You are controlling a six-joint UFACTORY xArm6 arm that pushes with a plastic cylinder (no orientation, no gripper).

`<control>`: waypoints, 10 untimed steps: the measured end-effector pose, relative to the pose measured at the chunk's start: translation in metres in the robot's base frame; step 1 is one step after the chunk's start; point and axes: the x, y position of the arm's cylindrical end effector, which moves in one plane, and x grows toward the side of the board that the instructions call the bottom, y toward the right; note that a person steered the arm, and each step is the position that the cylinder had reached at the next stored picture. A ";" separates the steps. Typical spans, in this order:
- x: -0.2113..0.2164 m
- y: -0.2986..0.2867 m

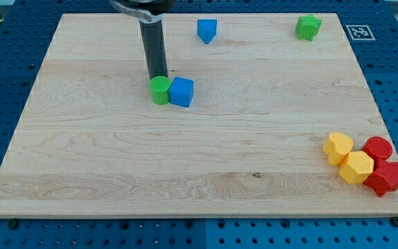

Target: Move the blue triangle to the top of the blue cube

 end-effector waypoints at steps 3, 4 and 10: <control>-0.021 -0.014; -0.044 -0.041; -0.089 0.111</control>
